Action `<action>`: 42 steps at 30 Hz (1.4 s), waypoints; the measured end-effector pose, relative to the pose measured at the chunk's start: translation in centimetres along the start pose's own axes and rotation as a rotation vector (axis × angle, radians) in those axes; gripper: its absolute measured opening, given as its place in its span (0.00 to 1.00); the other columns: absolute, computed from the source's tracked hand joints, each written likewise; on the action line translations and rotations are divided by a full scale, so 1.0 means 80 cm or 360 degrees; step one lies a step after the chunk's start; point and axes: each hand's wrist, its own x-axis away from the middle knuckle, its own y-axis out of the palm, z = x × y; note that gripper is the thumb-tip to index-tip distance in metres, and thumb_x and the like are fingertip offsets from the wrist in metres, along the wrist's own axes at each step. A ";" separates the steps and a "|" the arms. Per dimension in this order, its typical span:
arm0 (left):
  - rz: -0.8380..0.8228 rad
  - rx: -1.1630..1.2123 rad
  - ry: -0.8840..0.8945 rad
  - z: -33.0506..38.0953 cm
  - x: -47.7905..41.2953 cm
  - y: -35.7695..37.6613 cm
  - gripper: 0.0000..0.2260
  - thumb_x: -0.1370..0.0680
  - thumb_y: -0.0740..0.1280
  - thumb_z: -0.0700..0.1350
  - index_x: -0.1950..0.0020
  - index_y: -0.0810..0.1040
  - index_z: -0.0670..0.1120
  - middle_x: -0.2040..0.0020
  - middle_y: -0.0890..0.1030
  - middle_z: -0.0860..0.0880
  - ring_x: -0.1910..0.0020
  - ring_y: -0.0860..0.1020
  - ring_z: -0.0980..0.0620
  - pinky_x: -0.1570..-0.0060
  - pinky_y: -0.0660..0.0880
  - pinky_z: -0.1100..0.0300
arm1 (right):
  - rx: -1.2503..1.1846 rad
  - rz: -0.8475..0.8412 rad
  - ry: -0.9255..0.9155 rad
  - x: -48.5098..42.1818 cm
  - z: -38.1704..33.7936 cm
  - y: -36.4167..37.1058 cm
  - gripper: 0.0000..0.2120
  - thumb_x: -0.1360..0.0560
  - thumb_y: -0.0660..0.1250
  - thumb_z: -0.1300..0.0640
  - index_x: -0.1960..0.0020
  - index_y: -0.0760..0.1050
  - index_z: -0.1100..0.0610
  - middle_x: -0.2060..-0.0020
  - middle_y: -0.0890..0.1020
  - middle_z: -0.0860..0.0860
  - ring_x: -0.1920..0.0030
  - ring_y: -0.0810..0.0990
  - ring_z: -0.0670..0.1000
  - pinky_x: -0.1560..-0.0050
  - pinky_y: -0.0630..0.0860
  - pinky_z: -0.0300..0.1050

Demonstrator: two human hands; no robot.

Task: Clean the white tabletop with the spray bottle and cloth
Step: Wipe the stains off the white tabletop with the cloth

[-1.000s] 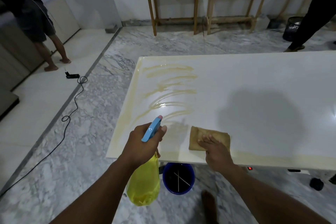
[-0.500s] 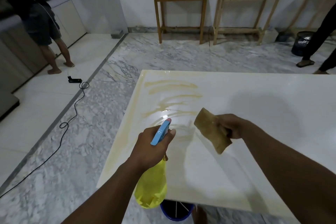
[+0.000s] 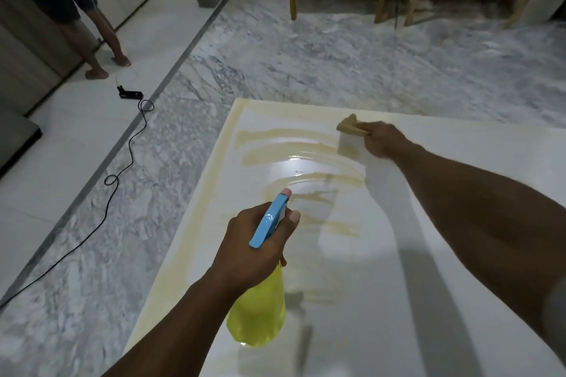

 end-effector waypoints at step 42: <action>-0.0116 -0.0032 0.0221 -0.064 0.272 -0.112 0.19 0.28 0.66 0.69 0.50 0.76 0.55 0.56 0.84 0.36 0.62 0.83 0.39 0.52 0.83 0.38 | -0.1640 -0.0559 0.0718 0.464 -0.094 0.121 0.17 0.26 0.67 0.63 0.38 0.76 0.64 0.44 0.83 0.64 0.43 0.82 0.66 0.42 0.78 0.63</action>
